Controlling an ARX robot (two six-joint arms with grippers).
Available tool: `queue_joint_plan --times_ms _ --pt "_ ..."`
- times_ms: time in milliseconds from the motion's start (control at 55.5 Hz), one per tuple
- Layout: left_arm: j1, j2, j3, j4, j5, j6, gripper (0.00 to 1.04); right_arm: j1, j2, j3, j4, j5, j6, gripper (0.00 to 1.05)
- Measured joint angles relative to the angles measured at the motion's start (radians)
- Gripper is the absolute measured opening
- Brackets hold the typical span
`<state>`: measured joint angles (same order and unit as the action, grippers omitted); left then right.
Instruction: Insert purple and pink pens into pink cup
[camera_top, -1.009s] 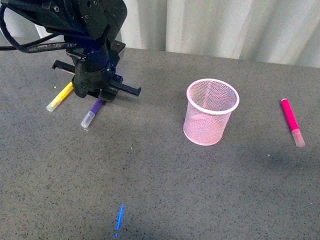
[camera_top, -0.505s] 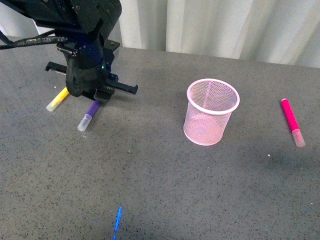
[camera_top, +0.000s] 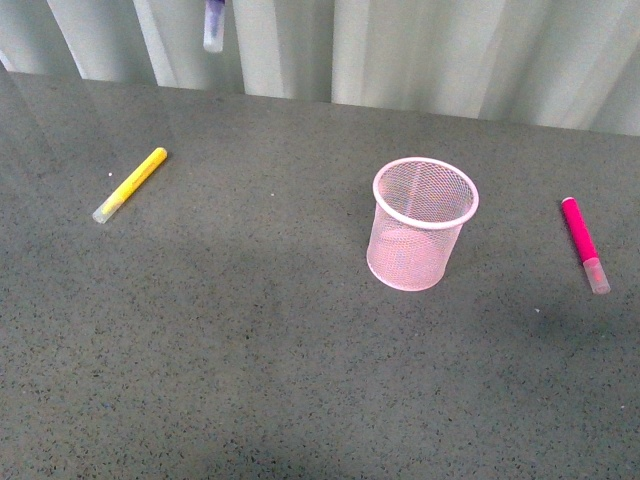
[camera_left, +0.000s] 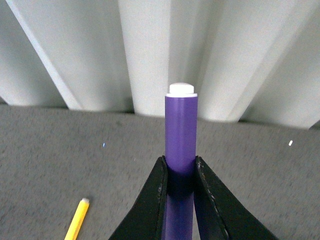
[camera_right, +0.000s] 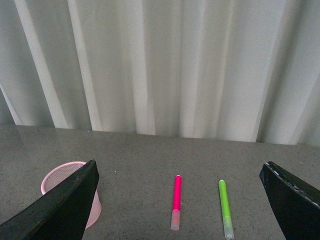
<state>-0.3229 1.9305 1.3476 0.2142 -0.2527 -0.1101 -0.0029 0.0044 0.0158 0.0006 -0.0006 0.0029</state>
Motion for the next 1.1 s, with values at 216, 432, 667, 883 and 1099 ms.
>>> queue_joint_plan --times_ms 216,432,667,883,1099 --pt "-0.007 -0.052 -0.148 0.235 0.071 -0.080 0.11 0.000 0.000 0.000 0.000 0.000 0.000 0.98" --pt "-0.056 -0.053 -0.186 0.315 0.117 -0.193 0.11 0.000 0.000 0.000 0.000 0.000 0.000 0.98" --pt "-0.179 -0.046 -0.237 0.468 0.144 -0.315 0.11 0.000 0.000 0.000 0.000 0.000 0.000 0.98" --pt "-0.282 0.050 -0.318 0.708 0.130 -0.372 0.11 0.000 0.000 0.000 0.000 0.000 0.000 0.98" --pt "-0.288 0.191 -0.362 0.861 0.099 -0.425 0.11 0.000 0.000 0.000 0.000 0.000 0.000 0.98"
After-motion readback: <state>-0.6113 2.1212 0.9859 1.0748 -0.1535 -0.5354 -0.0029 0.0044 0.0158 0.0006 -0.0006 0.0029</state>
